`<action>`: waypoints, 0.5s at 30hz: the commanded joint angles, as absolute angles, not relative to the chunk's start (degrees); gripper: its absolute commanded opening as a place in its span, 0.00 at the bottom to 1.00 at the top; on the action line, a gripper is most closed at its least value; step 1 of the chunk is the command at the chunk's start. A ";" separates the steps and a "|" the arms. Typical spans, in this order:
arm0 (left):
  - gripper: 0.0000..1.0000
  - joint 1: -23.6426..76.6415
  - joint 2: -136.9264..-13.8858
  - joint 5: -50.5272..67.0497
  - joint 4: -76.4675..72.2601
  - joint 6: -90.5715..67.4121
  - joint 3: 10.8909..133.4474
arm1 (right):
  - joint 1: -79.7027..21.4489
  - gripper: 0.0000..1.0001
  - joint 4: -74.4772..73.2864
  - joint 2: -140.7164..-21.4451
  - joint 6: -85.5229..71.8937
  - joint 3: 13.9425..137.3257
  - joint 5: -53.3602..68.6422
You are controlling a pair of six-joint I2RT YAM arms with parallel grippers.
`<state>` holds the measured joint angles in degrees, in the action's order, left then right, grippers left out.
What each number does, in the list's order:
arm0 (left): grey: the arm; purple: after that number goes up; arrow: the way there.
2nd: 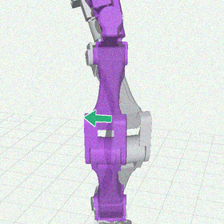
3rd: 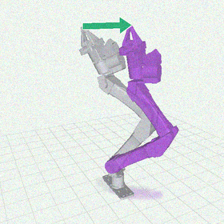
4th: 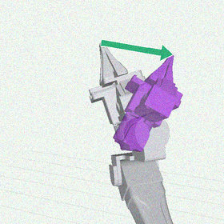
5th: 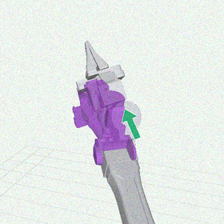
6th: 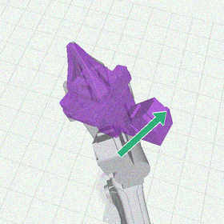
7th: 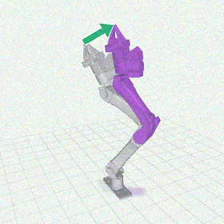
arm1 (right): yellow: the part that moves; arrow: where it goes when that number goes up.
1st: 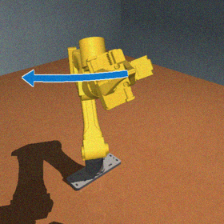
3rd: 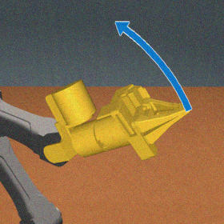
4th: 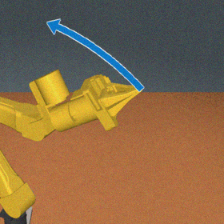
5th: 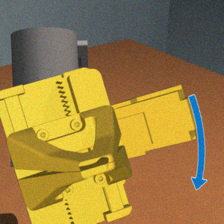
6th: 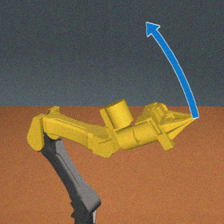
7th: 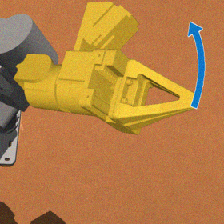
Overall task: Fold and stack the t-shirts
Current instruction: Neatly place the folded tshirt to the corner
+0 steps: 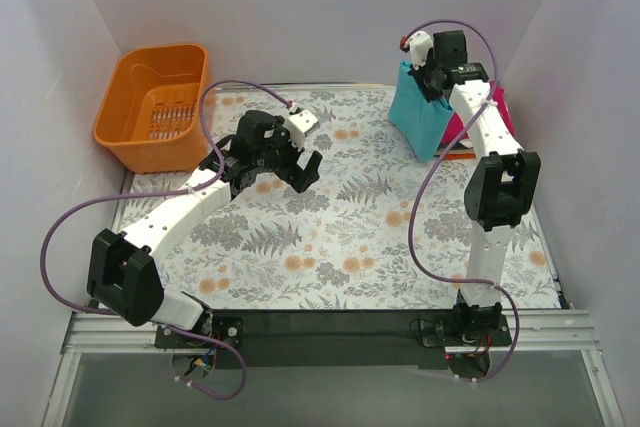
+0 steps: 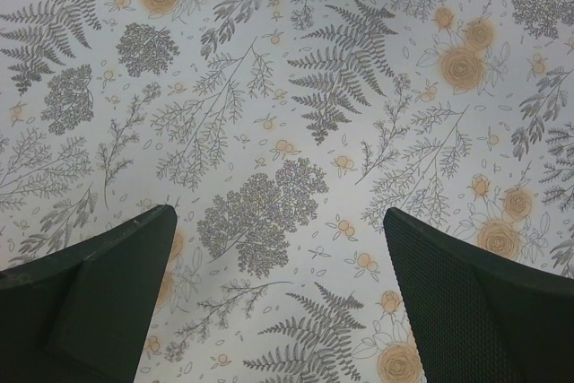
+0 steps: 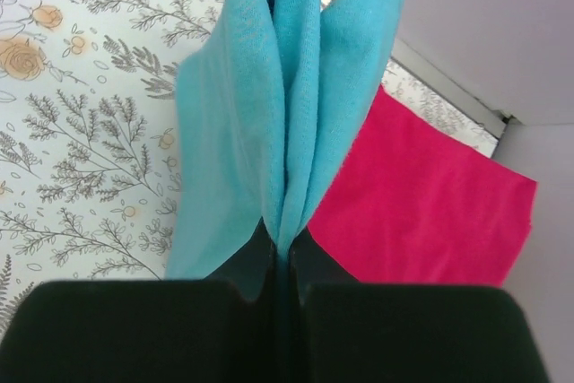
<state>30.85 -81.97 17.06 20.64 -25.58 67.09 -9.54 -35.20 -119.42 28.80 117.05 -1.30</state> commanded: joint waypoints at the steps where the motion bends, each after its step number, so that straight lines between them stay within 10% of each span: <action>1: 0.95 30.67 -79.98 17.84 21.62 -24.70 67.32 | -9.05 0.01 -35.42 -116.55 28.57 122.96 -0.44; 15: 0.95 30.59 -81.30 18.37 22.06 -24.52 67.85 | -4.92 0.01 -35.68 -114.35 28.56 128.41 2.81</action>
<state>30.85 -82.06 17.41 21.45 -25.17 67.11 -5.93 -37.65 -118.45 28.49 125.08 1.87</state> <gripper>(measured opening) 0.947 0.043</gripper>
